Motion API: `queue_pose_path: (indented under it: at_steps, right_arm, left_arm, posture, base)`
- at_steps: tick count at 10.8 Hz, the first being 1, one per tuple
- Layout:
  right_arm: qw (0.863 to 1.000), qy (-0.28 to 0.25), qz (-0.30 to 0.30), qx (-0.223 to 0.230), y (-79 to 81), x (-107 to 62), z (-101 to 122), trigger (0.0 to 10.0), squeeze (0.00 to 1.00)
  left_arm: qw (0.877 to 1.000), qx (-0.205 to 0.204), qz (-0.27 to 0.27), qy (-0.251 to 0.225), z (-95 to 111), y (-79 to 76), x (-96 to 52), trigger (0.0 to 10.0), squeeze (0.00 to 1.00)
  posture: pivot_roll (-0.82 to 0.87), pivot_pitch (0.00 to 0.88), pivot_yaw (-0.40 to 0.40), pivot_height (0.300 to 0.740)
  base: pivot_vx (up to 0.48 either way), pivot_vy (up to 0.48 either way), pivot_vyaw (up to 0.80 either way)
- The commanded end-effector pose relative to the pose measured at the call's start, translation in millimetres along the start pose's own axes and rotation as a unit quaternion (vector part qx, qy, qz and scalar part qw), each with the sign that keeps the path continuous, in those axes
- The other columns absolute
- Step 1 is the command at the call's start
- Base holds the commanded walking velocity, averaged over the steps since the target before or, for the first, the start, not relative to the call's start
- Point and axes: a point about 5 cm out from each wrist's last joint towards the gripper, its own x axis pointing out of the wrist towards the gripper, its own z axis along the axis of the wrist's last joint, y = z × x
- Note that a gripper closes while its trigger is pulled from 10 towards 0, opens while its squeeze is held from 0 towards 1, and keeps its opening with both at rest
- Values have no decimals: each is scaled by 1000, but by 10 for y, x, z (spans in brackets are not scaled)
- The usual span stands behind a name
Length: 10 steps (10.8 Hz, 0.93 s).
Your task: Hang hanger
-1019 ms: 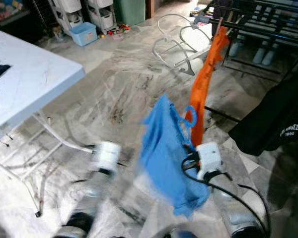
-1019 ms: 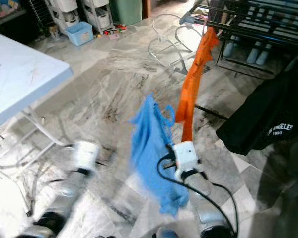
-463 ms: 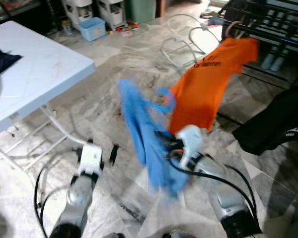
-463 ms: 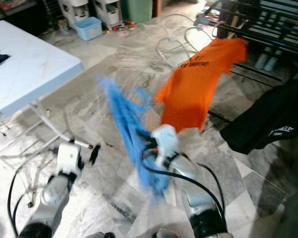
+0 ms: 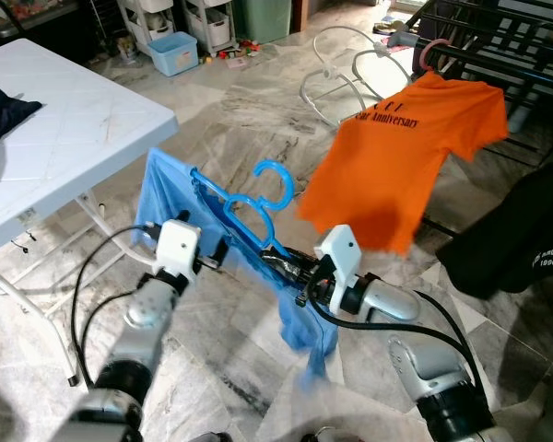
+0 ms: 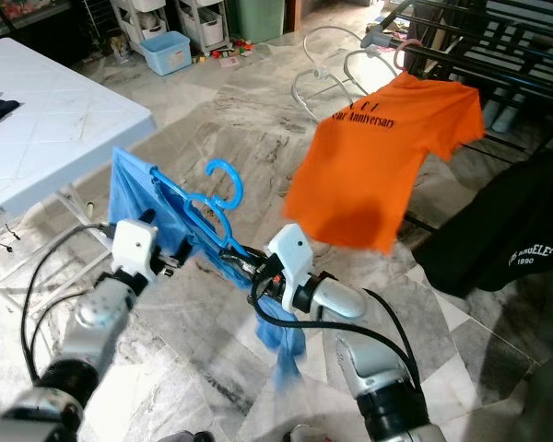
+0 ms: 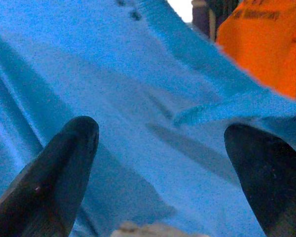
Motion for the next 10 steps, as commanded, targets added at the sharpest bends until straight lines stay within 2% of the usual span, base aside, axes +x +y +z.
queue_pose_path:
  at_steps: [1,2,3,4,5,6,8,10]
  right_arm:
    - [1000,-17,0,-17,-4,61,93,10000,0]
    - [999,-9,-8,-32,-22,92,87,10000,0]
    - [999,-3,-1,-31,-15,112,99,10000,0]
    - [999,-6,-1,-35,-13,137,106,10000,0]
    - [999,-11,0,-37,-9,170,133,10000,0]
    - [999,-14,1,-45,-7,191,159,10000,0]
    - [998,-23,-10,-52,-45,205,210,10000,0]
    - [997,-20,-43,-62,-119,213,190,10000,0]
  left_arm:
    - [1000,16,4,20,-52,54,-22,10000,0]
    - [998,34,13,43,-111,129,-49,10000,0]
    - [999,-12,17,35,-60,205,1,10000,0]
    - [999,-45,8,2,58,189,71,10000,0]
    - [996,-80,4,-41,213,127,163,10000,1000]
    - [994,-91,6,-66,305,66,218,10000,1000]
    - [988,-131,-22,-84,319,-47,223,10000,1000]
    - [982,-153,-20,-106,401,-67,234,10000,1000]
  posture:
    - [-239,135,30,740]
    - [-240,134,29,740]
    - [-238,132,32,740]
    - [-237,131,30,740]
    - [-239,134,28,740]
    - [-243,135,29,740]
    - [-251,135,33,740]
    - [-252,135,34,740]
  base:
    - [0,0,0]
    - [0,0,0]
    - [0,0,0]
    - [0,0,0]
    - [0,0,0]
    - [0,0,0]
    - [0,0,0]
    - [0,0,0]
